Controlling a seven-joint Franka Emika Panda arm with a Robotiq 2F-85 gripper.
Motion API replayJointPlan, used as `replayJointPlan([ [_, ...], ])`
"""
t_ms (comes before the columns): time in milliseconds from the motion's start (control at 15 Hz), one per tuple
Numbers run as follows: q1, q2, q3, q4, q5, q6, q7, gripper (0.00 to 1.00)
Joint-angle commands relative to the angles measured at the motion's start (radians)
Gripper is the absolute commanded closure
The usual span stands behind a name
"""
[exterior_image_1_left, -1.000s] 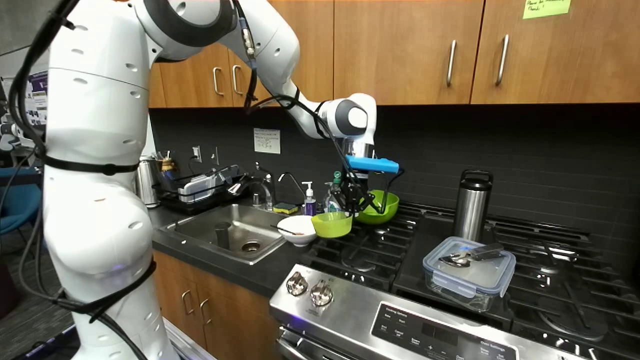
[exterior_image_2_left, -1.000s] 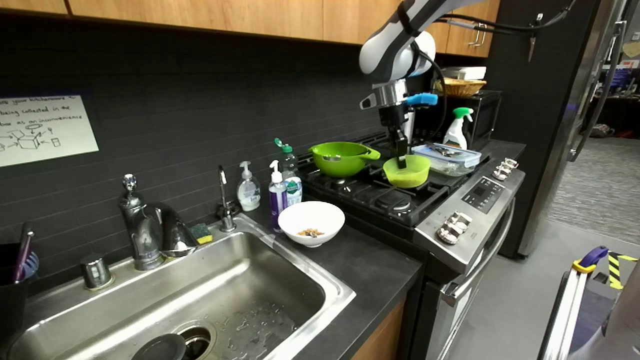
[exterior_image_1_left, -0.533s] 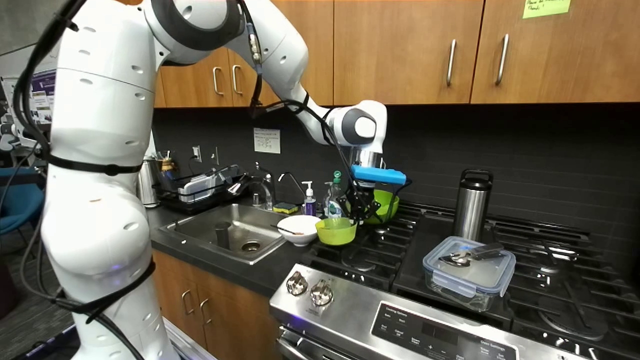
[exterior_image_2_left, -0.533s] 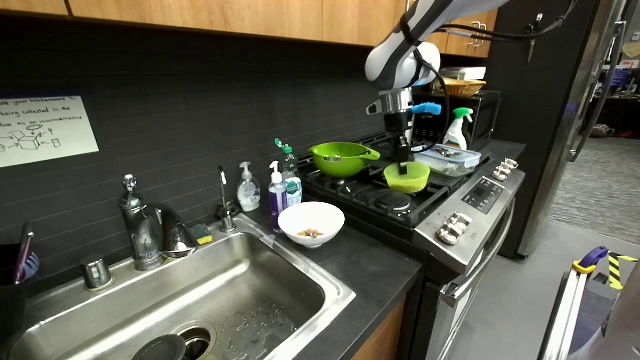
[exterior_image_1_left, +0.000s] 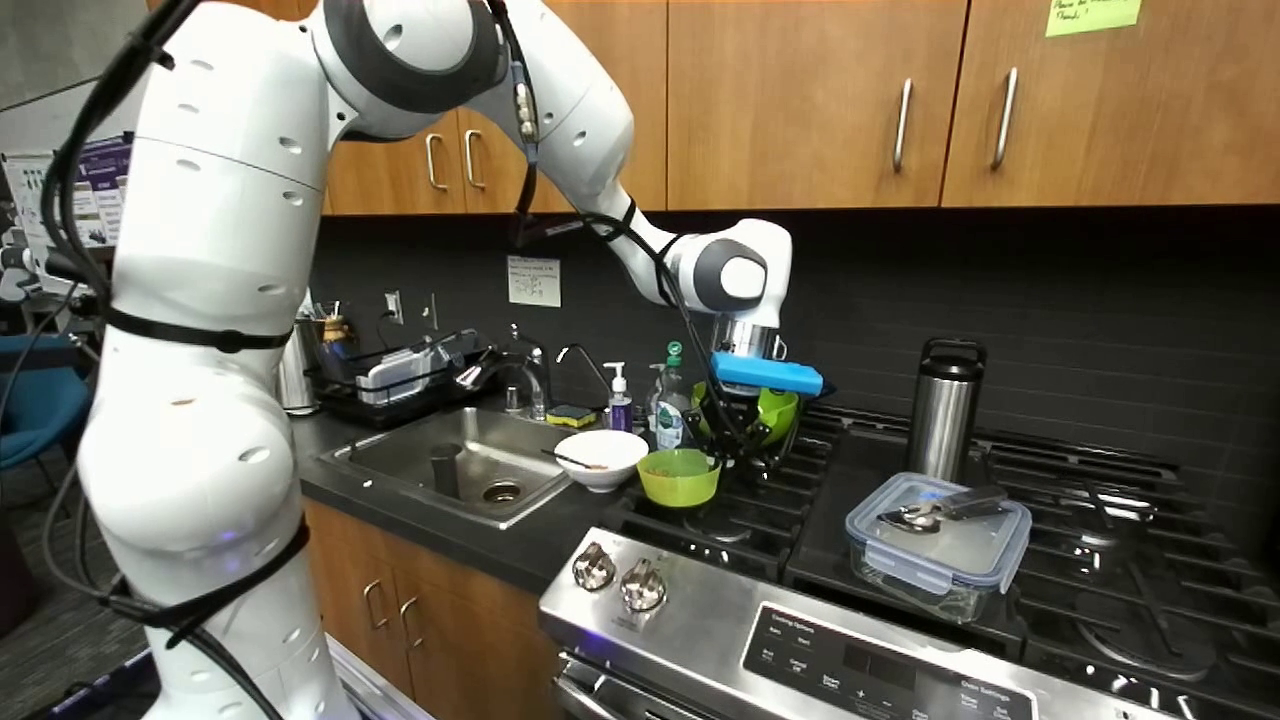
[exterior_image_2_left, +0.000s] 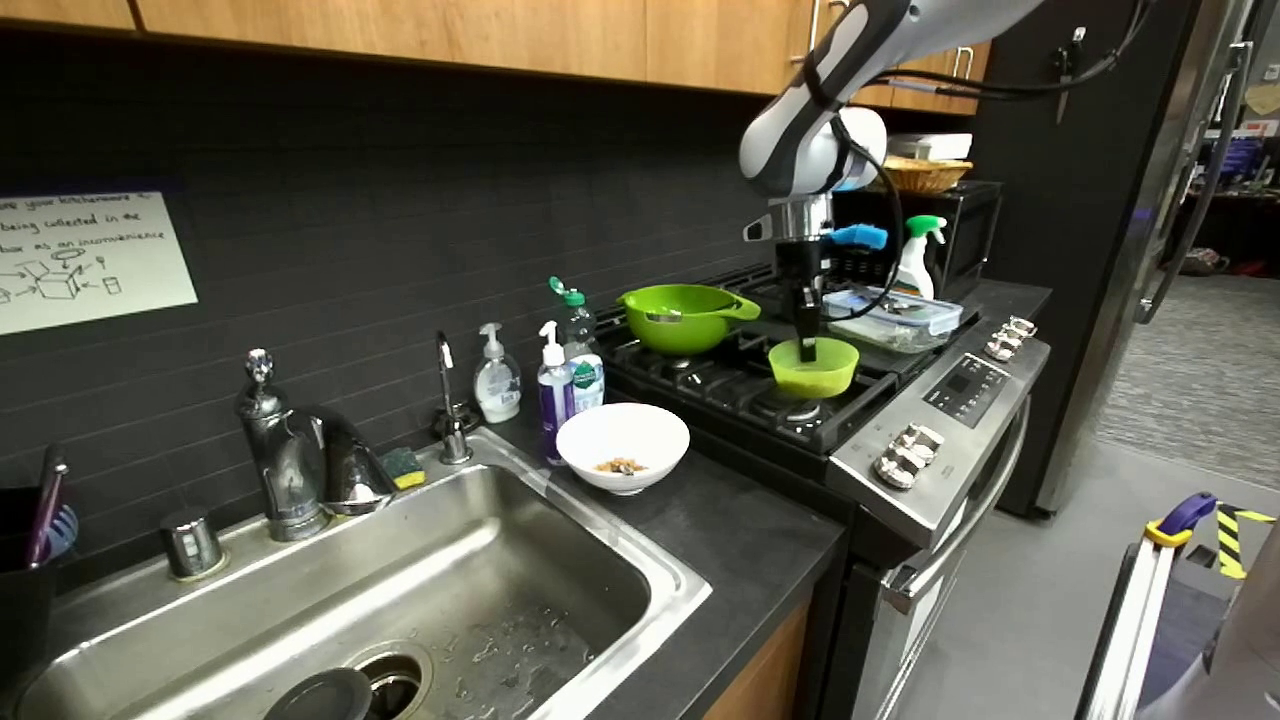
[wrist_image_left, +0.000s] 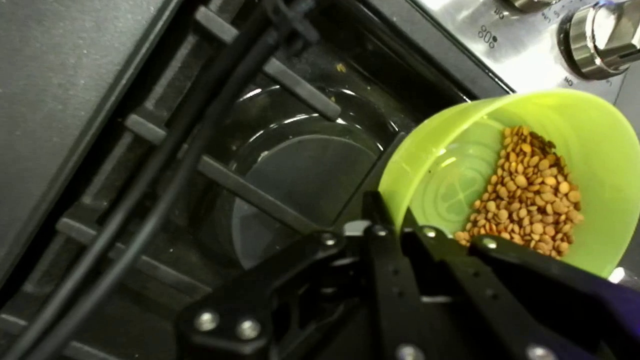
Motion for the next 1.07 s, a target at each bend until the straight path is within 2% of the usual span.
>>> replayJointPlan([
  [0,-0.015,0.018,0.0,0.009,0.037,0.02,-0.018,0.99],
  [400,-0.026,0.027,0.0,0.009,0.047,0.039,-0.016,0.99],
  [467,-0.028,0.027,0.0,0.009,0.048,0.041,-0.017,0.71],
  [600,-0.029,0.024,-0.001,0.008,0.047,0.041,-0.016,0.67],
  [1000,-0.018,0.01,0.009,0.019,0.052,0.021,0.001,0.27],
])
